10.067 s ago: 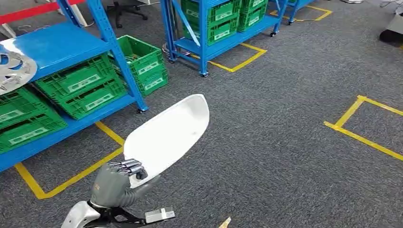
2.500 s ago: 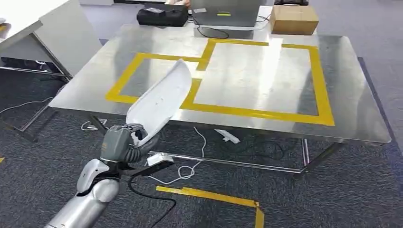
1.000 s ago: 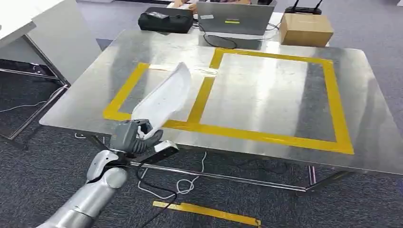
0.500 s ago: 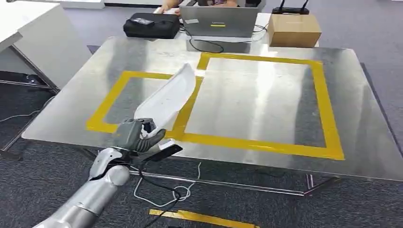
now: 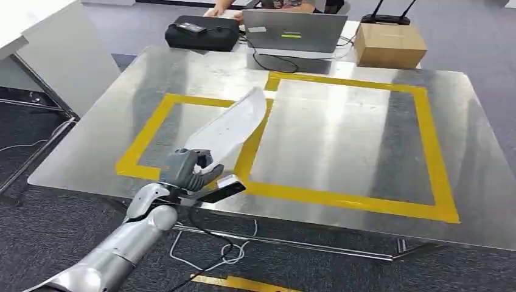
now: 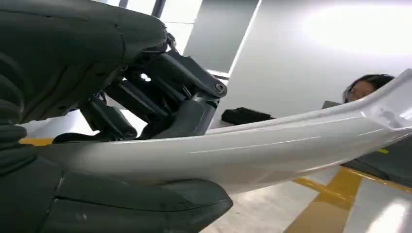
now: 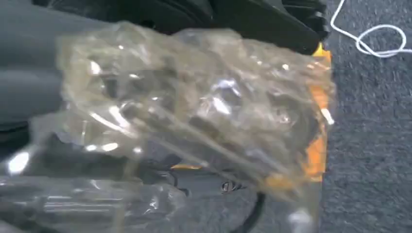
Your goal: Take the parts from the cabinet and place them on the table.
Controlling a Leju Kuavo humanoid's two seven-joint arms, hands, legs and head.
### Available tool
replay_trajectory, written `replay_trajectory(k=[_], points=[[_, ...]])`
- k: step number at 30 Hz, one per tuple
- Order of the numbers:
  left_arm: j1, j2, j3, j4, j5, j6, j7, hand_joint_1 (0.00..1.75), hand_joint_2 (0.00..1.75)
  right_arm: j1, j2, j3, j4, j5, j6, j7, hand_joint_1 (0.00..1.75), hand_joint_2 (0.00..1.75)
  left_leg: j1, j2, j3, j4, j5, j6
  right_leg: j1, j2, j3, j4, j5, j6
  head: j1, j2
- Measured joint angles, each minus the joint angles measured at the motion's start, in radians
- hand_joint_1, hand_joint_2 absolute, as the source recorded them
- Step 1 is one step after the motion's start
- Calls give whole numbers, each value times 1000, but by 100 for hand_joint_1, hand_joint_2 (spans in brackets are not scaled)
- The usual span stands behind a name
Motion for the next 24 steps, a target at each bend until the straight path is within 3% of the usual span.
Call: replay_trajectory(k=[1,2,3,5,7,8,11,12,13,14,16,17,18,19,20,24], points=[[-10,-2,-2,11,-1,0,1,175,175,0,-2,1,0,0,0,0,0,0,0,0,10,0,-11,-5,-1,-4,32,-89,41,-1,1,0],[-25,-4,-3,28,-1,1,3,175,175,-2,-1,3,0,0,0,3,0,0,-8,-1,9,1,-17,-13,4,-4,56,-92,19,-2,2,0],[-35,-6,-4,41,-1,1,7,175,175,-7,-1,6,0,0,0,3,0,0,-8,-3,4,6,-19,-17,3,-2,61,-112,6,-14,3,0],[-45,-7,-5,57,-1,1,8,175,175,-3,-1,9,-1,1,0,5,0,0,-7,-2,9,0,-21,-23,6,1,58,-108,0,-24,-6,0],[-53,-9,-7,69,-3,3,10,175,175,-2,-1,9,-2,2,0,5,0,0,-5,-1,12,10,-38,-35,-1,1,70,-113,-4,-34,-7,0],[-62,-10,-9,77,-5,3,13,175,175,-2,-1,10,-3,2,0,6,0,0,-5,0,-8,54,-56,-40,-2,0,77,-113,-9,-43,-10,0],[-87,-9,-11,129,-7,5,30,175,175,-7,-2,14,-3,3,0,6,0,0,-2,0,-148,294,-141,-48,0,0,89,-113,-22,-52,-10,0],[-93,-8,-11,151,-11,13,33,175,175,-6,-2,16,-3,3,0,9,0,0,-2,0,-180,331,-134,-47,1,2,94,-113,-27,-52,-11,0],[-102,-7,-12,177,-19,22,34,175,175,-5,-2,18,-3,4,1,13,0,0,-3,0,-186,316,-101,-43,2,4,101,-113,-31,-52,-10,0],[-115,-6,-13,198,-27,35,36,175,175,-5,-2,21,-5,6,2,14,0,0,-4,0,-173,260,-45,-37,4,6,109,-113,-36,-52,-11,0],[-149,-5,-16,240,-54,70,44,175,175,-7,-2,28,-6,11,3,15,0,0,-9,0,-116,95,68,-18,7,7,126,-113,-46,-50,-10,0],[-170,-2,-17,263,-69,88,54,175,175,-7,-1,32,-8,14,3,15,0,0,-15,0,-99,60,74,-5,6,7,123,-114,-49,-47,-7,0],[-195,0,-18,291,-88,105,70,175,175,-11,-1,37,-9,17,3,14,0,0,-16,0,-93,34,70,-5,11,9,121,-111,-52,-41,-5,0],[-216,0,-21,314,-109,112,89,175,175,-12,-2,40,-9,18,3,15,0,0,-13,0,-91,20,65,-25,12,6,114,-105,-53,-41,-5,0],[-233,5,-23,333,-121,116,102,175,175,-12,-2,42,-9,19,3,15,0,0,-14,-2,-91,21,62,-33,10,6,115,-109,-53,-41,-2,0],[-279,34,-24,414,-152,128,131,175,175,-11,-2,52,-9,20,3,17,0,0,-16,-2,-91,21,60,-27,9,6,120,-117,-52,-40,-4,0]])
